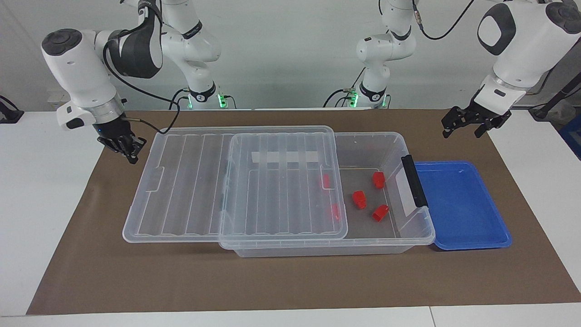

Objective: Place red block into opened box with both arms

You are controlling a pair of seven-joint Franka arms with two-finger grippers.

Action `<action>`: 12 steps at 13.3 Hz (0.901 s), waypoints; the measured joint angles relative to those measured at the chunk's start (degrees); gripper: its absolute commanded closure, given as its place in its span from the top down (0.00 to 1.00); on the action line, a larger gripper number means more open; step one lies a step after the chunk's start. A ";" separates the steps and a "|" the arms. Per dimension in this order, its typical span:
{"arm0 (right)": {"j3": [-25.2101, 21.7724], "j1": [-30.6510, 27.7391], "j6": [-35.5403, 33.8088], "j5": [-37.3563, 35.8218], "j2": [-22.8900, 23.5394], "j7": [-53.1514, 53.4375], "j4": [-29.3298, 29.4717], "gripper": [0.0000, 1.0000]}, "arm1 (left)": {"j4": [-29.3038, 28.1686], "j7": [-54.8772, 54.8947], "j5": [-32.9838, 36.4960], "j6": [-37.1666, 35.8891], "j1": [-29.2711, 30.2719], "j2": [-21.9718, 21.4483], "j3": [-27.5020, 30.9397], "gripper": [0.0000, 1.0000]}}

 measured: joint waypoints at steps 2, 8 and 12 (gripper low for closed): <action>-0.01 -0.19 1.87 0.00 0.61 -0.76 -1.36 0.00 | -1.49 0.00 0.00 0.89 -0.47 -0.66 -0.01 1.00; 0.29 2.26 2.26 0.17 1.40 -0.77 -1.71 0.00 | -5.62 0.00 0.00 3.18 -0.61 -2.05 -0.02 1.00; 0.36 6.57 2.26 1.42 1.40 -0.78 -1.83 0.00 | -5.73 0.00 0.00 3.20 -0.61 -2.29 -0.02 1.00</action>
